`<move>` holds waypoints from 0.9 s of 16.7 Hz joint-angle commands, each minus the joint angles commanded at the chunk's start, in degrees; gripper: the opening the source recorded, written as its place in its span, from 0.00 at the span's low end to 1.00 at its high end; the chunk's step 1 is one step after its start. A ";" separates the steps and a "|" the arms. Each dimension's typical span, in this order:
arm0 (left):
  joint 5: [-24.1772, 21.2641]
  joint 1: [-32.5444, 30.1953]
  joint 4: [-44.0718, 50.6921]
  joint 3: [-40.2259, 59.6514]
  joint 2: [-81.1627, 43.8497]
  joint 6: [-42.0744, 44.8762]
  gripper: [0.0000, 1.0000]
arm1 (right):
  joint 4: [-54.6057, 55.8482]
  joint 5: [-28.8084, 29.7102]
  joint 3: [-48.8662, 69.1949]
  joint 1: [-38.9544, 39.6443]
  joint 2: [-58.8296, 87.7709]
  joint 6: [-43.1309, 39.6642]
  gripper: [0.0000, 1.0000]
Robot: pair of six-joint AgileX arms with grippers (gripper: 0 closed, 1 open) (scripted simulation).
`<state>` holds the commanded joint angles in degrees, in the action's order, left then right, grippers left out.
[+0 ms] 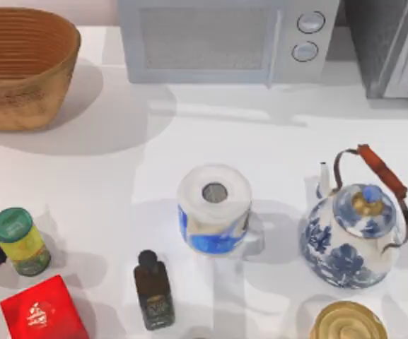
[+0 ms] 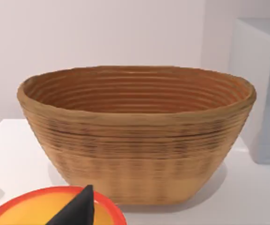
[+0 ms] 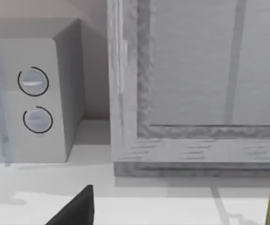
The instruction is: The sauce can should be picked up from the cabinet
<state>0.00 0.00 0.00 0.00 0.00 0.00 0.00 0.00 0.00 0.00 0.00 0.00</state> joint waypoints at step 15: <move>0.00 0.00 0.00 0.00 0.00 0.00 1.00 | -11.80 5.59 47.97 5.31 37.04 0.45 1.00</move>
<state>0.00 0.00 0.00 0.00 0.00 0.00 -11.80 5.59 47.97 5.31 37.04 0.45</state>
